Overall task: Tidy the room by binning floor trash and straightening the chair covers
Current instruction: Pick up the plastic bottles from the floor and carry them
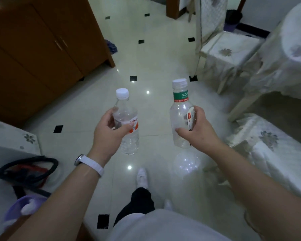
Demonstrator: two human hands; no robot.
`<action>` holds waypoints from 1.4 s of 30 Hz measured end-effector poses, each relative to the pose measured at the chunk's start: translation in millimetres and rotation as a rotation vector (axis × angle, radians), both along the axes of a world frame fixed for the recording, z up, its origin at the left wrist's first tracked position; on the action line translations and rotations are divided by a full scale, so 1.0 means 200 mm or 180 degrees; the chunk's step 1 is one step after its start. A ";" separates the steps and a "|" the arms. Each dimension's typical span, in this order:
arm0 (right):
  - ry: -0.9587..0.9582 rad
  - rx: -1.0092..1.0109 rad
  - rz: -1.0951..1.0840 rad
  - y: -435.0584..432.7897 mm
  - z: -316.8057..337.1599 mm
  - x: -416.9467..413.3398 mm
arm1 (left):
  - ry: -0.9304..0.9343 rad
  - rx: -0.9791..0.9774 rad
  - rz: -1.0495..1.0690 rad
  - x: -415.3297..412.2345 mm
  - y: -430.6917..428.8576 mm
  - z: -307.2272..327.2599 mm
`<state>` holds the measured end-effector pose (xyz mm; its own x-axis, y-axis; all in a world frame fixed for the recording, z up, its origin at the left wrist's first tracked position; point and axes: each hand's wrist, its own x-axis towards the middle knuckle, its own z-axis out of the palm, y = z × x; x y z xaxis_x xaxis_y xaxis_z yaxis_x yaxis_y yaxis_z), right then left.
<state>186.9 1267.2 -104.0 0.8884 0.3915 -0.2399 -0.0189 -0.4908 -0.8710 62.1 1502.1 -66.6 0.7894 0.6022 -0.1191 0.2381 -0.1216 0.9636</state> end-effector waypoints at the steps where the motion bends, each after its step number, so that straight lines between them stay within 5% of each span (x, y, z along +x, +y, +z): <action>1: 0.0004 -0.0024 -0.0062 0.02 -0.01 0.05 | -0.0014 -0.0028 -0.0061 0.08 0.02 -0.01; 26: -0.0201 -0.0081 -0.1265 0.63 0.11 1.73 | -0.0074 -0.0416 -0.1053 2.26 0.89 -0.11; 42: -0.0095 0.0035 -0.1142 0.75 0.03 3.24 | 0.0096 0.0072 -0.1020 3.69 1.03 -0.03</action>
<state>834.2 1416.7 -97.4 0.9763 0.0558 -0.2092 -0.1627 -0.4482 -0.8790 800.3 1707.4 -72.4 0.9356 0.3263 -0.1348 0.2127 -0.2162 0.9529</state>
